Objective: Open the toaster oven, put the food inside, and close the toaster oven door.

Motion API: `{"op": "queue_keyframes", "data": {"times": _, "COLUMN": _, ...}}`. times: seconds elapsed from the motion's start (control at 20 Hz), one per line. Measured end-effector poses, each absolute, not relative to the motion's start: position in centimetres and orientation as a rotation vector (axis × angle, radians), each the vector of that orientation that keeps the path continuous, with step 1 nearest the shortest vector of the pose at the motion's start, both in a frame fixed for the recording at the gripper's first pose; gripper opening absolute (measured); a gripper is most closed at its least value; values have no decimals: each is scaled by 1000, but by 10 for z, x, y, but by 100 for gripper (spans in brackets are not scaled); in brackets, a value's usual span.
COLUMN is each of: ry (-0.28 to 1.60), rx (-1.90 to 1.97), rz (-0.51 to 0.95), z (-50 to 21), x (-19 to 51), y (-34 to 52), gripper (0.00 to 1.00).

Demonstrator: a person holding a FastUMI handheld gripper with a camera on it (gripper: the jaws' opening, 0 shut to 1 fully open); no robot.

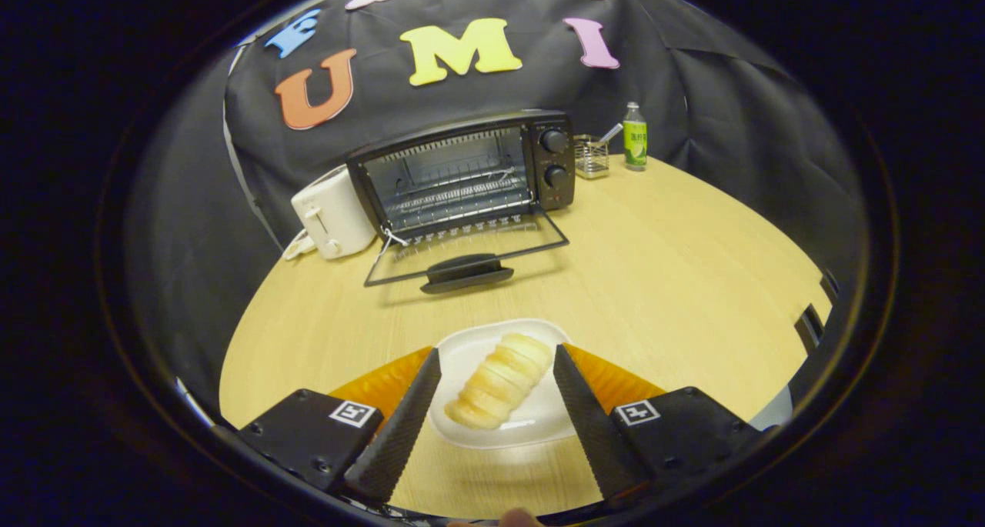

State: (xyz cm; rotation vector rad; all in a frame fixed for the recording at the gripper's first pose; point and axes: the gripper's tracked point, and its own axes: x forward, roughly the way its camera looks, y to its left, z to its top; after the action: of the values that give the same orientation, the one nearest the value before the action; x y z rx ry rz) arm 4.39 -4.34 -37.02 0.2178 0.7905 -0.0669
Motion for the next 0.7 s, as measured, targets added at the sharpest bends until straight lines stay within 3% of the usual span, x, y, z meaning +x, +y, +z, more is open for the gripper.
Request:
{"op": "queue_keyframes", "data": {"times": 0.5, "ry": 854, "rx": 192, "rz": -78, "z": -418, "x": 48, "y": -39, "gripper": 88}}
{"op": "queue_keyframes", "data": {"times": 0.6, "ry": 854, "rx": 194, "rz": -70, "z": -419, "x": 50, "y": -37, "gripper": 81}}
{"op": "queue_keyframes", "data": {"times": 0.7, "ry": 850, "rx": 212, "rz": -66, "z": -418, "x": 50, "y": -36, "gripper": 67}}
